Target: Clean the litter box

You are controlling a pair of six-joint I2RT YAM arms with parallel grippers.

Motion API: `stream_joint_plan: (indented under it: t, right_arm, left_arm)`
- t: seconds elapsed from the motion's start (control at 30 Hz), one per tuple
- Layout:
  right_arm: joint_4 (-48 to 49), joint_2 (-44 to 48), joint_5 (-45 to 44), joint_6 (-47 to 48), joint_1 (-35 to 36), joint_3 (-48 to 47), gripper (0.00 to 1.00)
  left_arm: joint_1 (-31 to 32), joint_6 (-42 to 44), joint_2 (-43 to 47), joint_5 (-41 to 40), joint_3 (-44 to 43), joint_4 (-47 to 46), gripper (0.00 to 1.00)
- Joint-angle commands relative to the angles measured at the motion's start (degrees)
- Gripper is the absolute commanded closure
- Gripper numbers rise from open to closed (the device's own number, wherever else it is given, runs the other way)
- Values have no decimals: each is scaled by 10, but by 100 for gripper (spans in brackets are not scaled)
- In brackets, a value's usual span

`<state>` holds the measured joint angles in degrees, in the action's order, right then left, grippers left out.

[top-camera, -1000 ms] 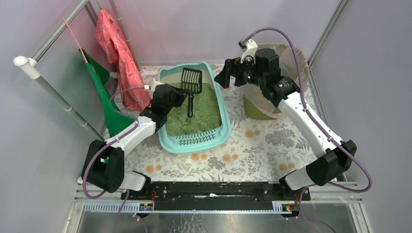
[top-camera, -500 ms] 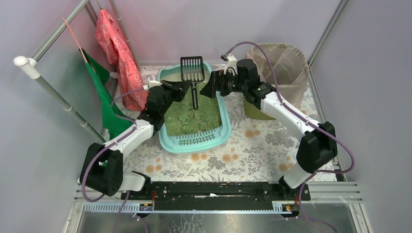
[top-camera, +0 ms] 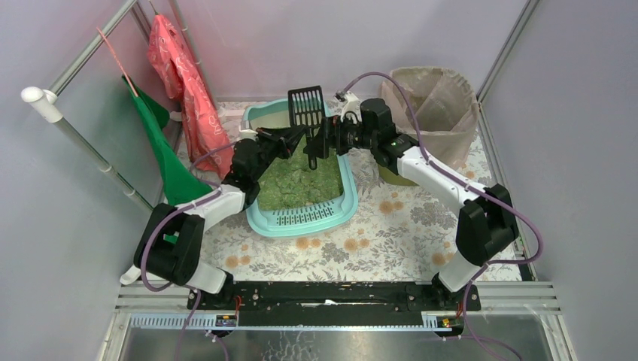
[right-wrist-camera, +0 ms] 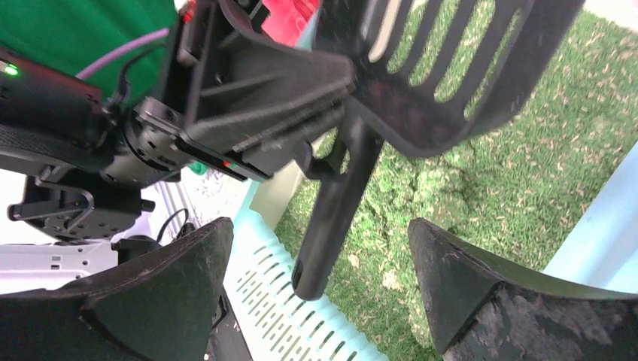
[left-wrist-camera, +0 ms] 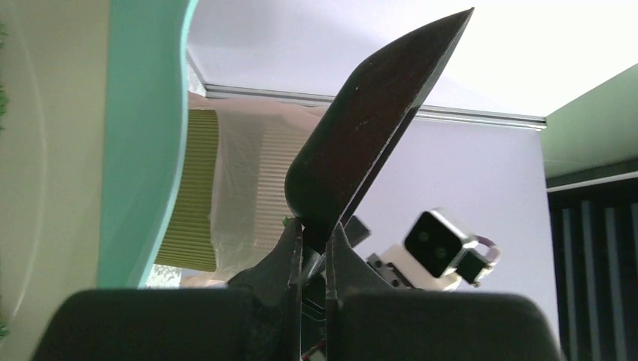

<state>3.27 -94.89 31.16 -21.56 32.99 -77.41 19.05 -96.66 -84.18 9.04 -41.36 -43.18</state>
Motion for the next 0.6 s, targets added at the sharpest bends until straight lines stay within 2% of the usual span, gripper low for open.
stream_joint_plan:
  t: [0.0, 0.13, 0.37, 0.43, 0.57]
  right_arm:
    - [32, -3, 13, -7, 8, 19, 6]
    - [43, -9, 20, -15, 13, 29, 12]
    - [45, -16, 25, -20, 18, 35, 63]
    - [47, -18, 28, -23, 19, 36, 80]
    - [49, -23, 33, -30, 18, 39, 99]
  left_arm:
    - [-6, -32, -11, 11, 2, -95, 100]
    - [-7, -34, -22, 14, -4, -102, 100]
    - [-7, -28, -22, 4, 3, -102, 100]
    - [-8, -21, -14, -3, 8, -96, 100]
    - [-11, -6, -1, -13, 17, -86, 100]
